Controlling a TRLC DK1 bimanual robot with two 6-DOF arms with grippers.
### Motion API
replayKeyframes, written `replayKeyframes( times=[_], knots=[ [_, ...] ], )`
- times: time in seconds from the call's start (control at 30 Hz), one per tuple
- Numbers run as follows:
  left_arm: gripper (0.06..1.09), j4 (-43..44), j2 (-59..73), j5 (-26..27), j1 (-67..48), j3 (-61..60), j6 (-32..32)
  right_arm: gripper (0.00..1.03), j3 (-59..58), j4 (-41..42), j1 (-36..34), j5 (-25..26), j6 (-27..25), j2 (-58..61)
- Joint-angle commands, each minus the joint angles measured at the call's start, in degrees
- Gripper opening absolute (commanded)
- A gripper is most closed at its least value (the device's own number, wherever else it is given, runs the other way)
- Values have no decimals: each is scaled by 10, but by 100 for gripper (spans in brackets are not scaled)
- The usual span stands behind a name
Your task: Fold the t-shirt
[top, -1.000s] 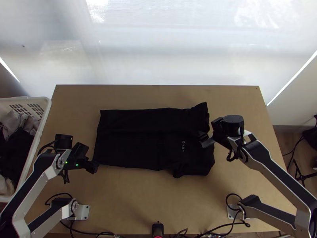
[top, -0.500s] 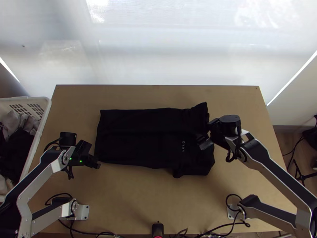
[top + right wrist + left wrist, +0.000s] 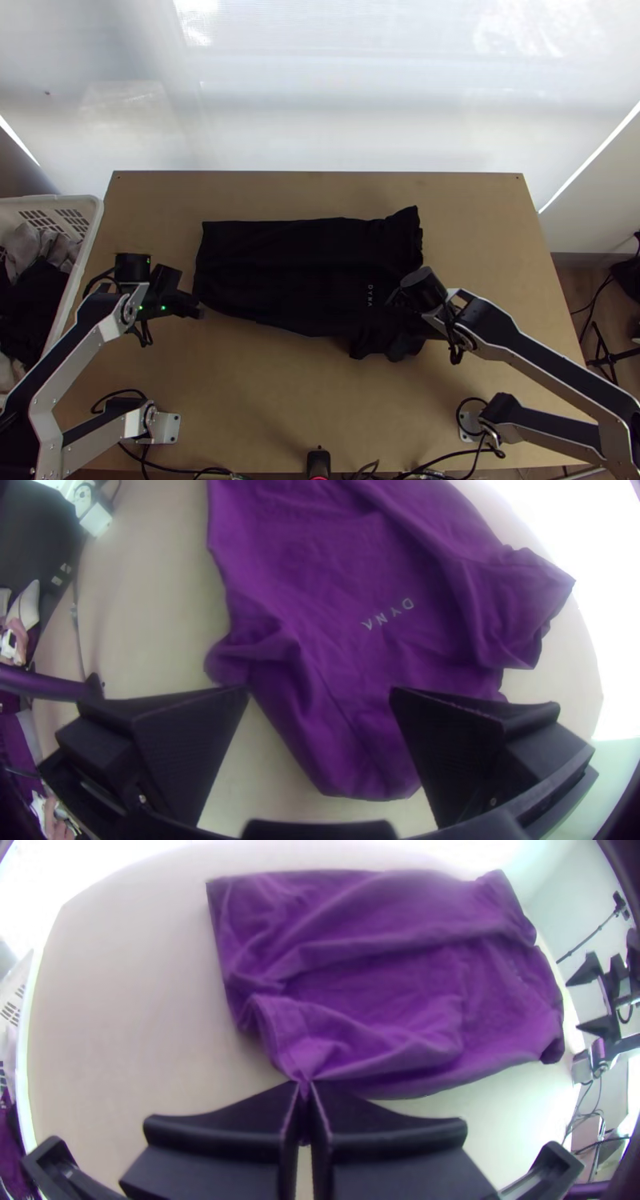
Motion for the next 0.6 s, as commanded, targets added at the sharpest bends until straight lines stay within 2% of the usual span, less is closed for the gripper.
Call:
replayKeyframes(
  times=[0.0, 0.23, 0.37, 0.57],
  knots=[
    [9, 4, -10, 3, 3, 72, -33, 98, -14, -34, 26, -9, -3, -11],
    [9, 9, 3, 2, 11, 91, -28, 97, -34, -44, 33, -8, -16, -19],
    [9, 16, 9, 2, 17, 97, -27, 93, -67, -54, 34, -8, -38, -28],
    [9, 17, 14, 3, 16, 92, -27, 93, -92, -36, 30, -7, -39, -13]
  ],
)
